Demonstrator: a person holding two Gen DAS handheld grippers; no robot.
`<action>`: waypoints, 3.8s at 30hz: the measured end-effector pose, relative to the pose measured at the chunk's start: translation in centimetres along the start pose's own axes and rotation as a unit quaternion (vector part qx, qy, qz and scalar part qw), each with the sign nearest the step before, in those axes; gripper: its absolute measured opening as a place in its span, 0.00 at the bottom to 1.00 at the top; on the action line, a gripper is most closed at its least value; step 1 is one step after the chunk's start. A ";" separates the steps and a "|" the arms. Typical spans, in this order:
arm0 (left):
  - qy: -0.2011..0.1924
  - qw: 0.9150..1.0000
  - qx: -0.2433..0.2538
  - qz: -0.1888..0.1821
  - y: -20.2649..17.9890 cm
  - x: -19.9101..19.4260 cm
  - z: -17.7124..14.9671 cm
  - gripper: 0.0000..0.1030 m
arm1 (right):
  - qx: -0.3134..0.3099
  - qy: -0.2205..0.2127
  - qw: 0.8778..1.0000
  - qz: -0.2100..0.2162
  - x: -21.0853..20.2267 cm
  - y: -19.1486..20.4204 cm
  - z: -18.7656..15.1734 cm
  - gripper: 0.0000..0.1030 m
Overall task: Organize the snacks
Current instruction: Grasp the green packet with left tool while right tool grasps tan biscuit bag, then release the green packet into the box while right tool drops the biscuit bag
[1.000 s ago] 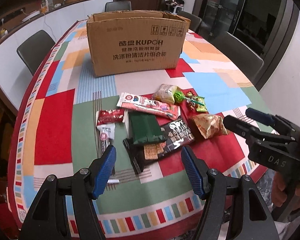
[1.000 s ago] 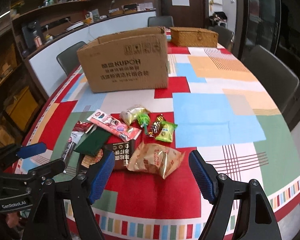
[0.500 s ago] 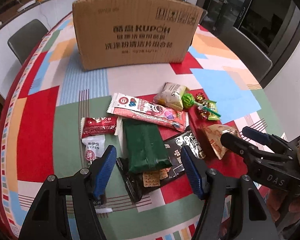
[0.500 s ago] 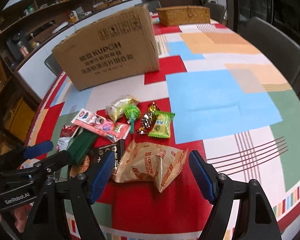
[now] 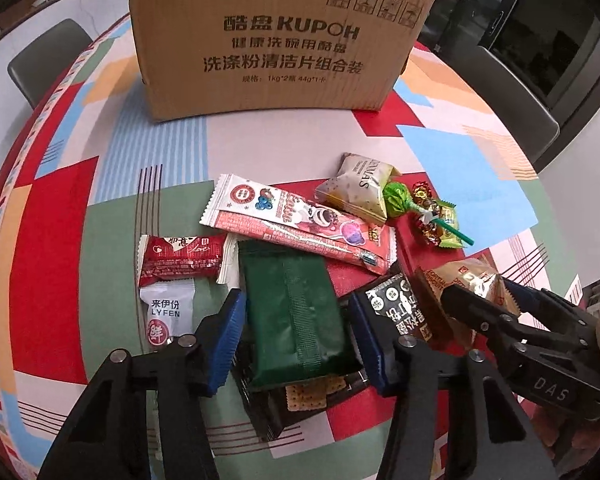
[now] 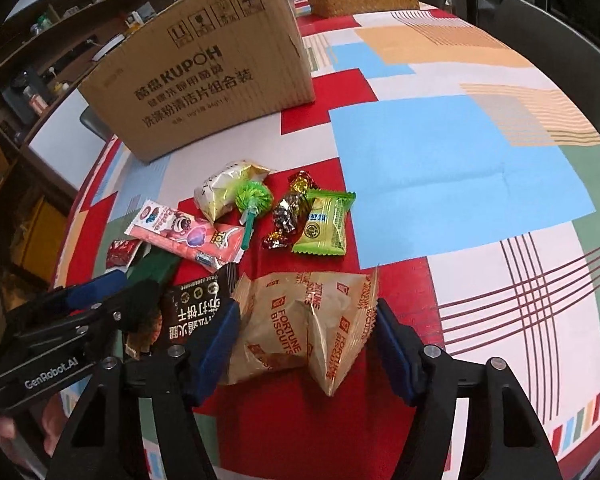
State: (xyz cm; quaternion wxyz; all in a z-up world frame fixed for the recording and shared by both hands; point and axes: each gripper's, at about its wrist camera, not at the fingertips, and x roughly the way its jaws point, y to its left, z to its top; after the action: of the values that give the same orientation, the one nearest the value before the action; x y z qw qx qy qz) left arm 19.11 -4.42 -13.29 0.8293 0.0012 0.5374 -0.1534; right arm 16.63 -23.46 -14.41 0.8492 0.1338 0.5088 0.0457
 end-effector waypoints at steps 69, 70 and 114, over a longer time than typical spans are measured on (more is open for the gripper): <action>-0.264 0.964 0.016 0.016 0.5 -17.1 5.5 0.42 | -0.160 -0.257 0.952 0.035 -13.8 9.6 7.5 0.40; -0.267 0.964 0.016 0.014 0.6 -17.1 6.0 0.42 | -0.159 -0.260 0.952 0.036 -13.9 9.7 7.8 0.40; -0.206 0.974 0.027 0.089 3.4 -9.5 19.2 0.62 | -0.166 -0.210 0.963 -0.044 -4.5 9.7 21.4 0.61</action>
State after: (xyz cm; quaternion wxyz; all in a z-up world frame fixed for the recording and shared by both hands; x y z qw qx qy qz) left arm 33.52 -1.96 2.76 0.9323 0.0398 0.3480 -0.0903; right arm 33.83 -19.03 1.63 0.9484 -0.0245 0.3097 0.0631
